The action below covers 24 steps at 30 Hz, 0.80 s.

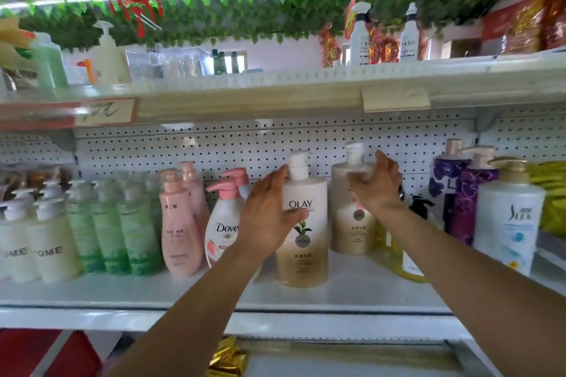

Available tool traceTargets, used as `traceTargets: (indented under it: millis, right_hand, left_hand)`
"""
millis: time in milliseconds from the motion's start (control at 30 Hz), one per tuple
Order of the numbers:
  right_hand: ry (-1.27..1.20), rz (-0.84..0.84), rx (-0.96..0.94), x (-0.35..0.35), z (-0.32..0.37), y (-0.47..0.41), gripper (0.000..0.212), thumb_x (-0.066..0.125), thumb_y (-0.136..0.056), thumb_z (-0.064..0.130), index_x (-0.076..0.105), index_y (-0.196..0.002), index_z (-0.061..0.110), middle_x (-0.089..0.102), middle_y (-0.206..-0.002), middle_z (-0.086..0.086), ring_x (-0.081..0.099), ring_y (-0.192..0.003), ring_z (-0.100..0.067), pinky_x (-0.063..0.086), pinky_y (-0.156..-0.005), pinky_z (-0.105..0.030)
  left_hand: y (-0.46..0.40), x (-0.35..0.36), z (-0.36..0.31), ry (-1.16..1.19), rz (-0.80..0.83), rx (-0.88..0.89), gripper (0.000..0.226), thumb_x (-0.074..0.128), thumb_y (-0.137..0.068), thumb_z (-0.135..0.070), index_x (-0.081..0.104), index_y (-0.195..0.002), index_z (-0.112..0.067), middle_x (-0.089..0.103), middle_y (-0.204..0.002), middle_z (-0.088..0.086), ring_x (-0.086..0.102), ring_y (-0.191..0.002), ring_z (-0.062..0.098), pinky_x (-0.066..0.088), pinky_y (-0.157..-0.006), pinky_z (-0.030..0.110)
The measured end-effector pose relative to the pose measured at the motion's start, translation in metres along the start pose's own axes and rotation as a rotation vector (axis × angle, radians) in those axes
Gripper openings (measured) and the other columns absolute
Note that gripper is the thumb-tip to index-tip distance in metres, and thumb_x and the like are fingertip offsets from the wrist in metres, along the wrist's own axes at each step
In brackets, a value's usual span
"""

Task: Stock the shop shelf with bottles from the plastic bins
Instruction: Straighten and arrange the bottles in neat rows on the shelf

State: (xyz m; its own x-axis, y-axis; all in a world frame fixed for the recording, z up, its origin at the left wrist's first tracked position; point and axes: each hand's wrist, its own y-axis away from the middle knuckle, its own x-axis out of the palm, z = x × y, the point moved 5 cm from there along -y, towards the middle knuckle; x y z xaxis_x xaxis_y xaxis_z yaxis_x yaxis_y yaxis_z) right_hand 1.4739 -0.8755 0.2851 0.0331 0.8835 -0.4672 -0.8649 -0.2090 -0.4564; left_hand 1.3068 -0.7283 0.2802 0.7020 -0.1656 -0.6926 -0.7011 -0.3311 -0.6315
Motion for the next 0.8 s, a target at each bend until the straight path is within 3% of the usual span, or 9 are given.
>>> traceTargets:
  millis: [67,133,200,267,400,500,633,800]
  right_hand:
    - [0.038,0.07,0.045,0.004,-0.003,-0.014,0.079,0.063,-0.089,0.036,0.021,-0.151,0.012,0.022,-0.151,-0.016,0.02,-0.14,-0.036,0.023,-0.113,-0.046]
    - [0.037,0.154,0.078,0.009,-0.004,-0.023,0.085,0.069,-0.082,0.045,0.025,-0.148,0.014,0.028,-0.147,-0.014,0.035,-0.132,-0.036,0.033,-0.11,-0.045]
    - [0.011,0.2,0.092,0.013,-0.005,-0.025,0.084,0.074,-0.076,0.05,0.032,-0.141,0.017,0.033,-0.138,-0.013,0.053,-0.111,-0.032,0.045,-0.099,-0.043]
    - [0.023,0.195,0.082,0.016,-0.005,-0.025,0.078,0.077,-0.069,0.055,0.037,-0.127,0.02,0.036,-0.129,-0.012,0.059,-0.094,-0.029,0.052,-0.089,-0.042]
    - [0.065,0.183,0.044,0.016,-0.005,-0.024,0.078,0.075,-0.057,0.067,0.037,-0.112,0.026,0.046,-0.119,-0.011,0.061,-0.095,-0.031,0.054,-0.086,-0.047]
    - [0.095,0.163,0.002,0.012,-0.001,-0.021,0.079,0.077,-0.065,0.059,0.038,-0.122,0.02,0.042,-0.119,-0.01,0.053,-0.104,-0.03,0.049,-0.089,-0.043]
    - [0.12,0.169,-0.032,0.01,0.005,-0.019,0.085,0.079,-0.065,0.058,0.038,-0.128,0.017,0.042,-0.113,-0.007,0.047,-0.094,-0.023,0.043,-0.079,-0.034]
    - [-0.03,0.247,-0.013,0.021,0.014,-0.012,0.076,0.083,-0.064,0.049,0.043,-0.12,0.017,0.053,-0.12,-0.009,0.057,-0.101,-0.024,0.049,-0.081,-0.035]
  left_hand:
    - [-0.001,0.001,0.002,-0.02,-0.013,-0.004,0.088,0.072,-0.08,-0.043,0.024,-0.15,-0.02,0.041,-0.147,-0.001,0.034,-0.136,0.019,0.032,-0.108,0.032]
    - [-0.002,-0.001,0.003,-0.039,-0.021,-0.004,0.086,0.073,-0.079,-0.044,0.027,-0.149,-0.021,0.044,-0.144,-0.002,0.037,-0.133,0.018,0.034,-0.106,0.032]
    - [-0.002,-0.002,0.003,-0.045,-0.034,-0.002,0.085,0.073,-0.078,-0.045,0.03,-0.147,-0.022,0.047,-0.14,-0.002,0.04,-0.13,0.018,0.035,-0.103,0.031]
    - [-0.002,-0.001,0.004,-0.036,-0.038,0.005,0.083,0.074,-0.077,-0.044,0.032,-0.146,-0.023,0.049,-0.137,-0.003,0.042,-0.127,0.017,0.036,-0.1,0.03]
    - [-0.002,0.0,0.003,-0.021,-0.031,0.001,0.082,0.074,-0.078,-0.044,0.032,-0.146,-0.023,0.048,-0.14,-0.004,0.041,-0.128,0.017,0.035,-0.1,0.029]
    - [-0.003,0.001,0.005,-0.02,-0.03,0.001,0.083,0.074,-0.077,-0.044,0.032,-0.146,-0.023,0.048,-0.14,-0.005,0.041,-0.129,0.016,0.036,-0.1,0.029]
    - [-0.003,0.001,0.005,-0.017,-0.034,0.0,0.082,0.074,-0.077,-0.044,0.033,-0.145,-0.024,0.049,-0.139,-0.005,0.042,-0.128,0.016,0.037,-0.098,0.03]
    - [-0.003,0.003,0.008,-0.001,-0.027,0.002,0.084,0.075,-0.077,-0.044,0.033,-0.146,-0.022,0.048,-0.141,-0.005,0.041,-0.131,0.016,0.039,-0.102,0.033]
